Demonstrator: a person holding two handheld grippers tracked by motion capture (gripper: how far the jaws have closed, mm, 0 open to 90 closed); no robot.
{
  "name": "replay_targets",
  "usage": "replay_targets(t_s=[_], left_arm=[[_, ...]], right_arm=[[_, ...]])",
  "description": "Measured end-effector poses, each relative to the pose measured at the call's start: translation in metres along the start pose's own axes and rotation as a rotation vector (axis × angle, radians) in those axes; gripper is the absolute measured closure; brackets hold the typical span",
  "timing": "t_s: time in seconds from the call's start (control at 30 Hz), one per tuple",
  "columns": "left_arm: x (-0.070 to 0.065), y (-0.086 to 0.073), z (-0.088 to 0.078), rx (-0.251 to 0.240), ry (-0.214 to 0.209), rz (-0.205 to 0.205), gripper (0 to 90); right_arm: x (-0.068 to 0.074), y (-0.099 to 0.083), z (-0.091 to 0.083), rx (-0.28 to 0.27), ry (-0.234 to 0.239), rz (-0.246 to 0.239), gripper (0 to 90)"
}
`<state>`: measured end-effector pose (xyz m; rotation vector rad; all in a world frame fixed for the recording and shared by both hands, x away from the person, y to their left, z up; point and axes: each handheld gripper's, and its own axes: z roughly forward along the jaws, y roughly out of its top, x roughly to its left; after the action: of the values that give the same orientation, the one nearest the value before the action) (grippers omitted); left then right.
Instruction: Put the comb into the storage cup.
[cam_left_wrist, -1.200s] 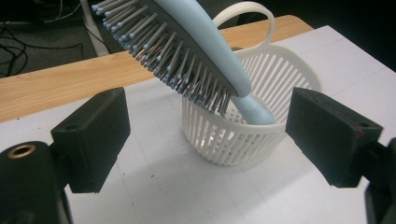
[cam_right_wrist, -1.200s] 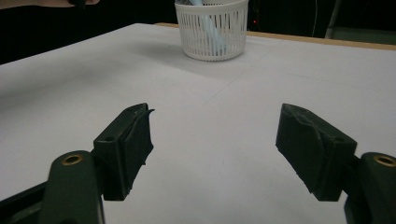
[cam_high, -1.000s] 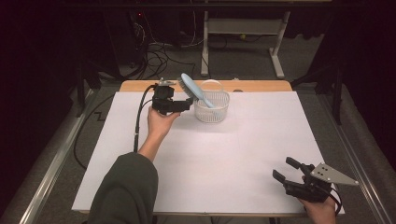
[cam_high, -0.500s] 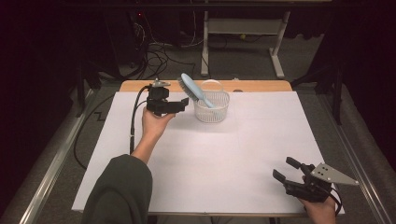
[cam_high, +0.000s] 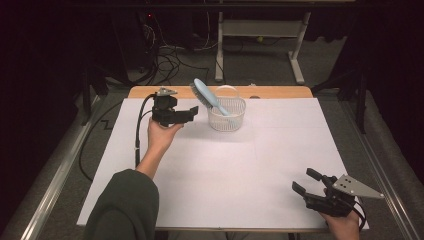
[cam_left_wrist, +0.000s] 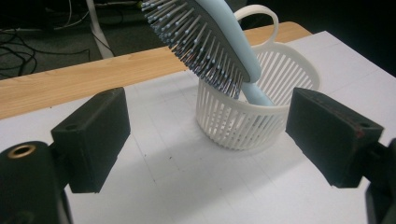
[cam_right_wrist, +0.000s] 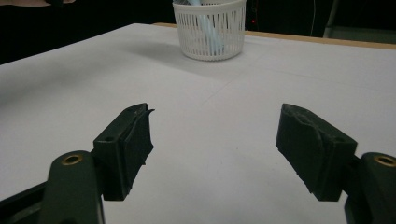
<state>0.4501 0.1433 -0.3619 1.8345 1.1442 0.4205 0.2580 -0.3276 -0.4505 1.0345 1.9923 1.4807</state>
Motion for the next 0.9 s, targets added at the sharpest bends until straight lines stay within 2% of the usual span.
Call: replay_targets(t_s=[0.37,0.9], left_arm=[[0.001,-0.001,-0.01,-0.014,-0.009,0.008,13.0],[0.004,-0.011,-0.023,-0.031,-0.012,0.012,13.0]], right_arm=[[0.0,0.0,0.0,0.0,-0.004,0.0,27.0],[-0.002,0.0,0.0,-0.005,-0.009,0.007,27.0]])
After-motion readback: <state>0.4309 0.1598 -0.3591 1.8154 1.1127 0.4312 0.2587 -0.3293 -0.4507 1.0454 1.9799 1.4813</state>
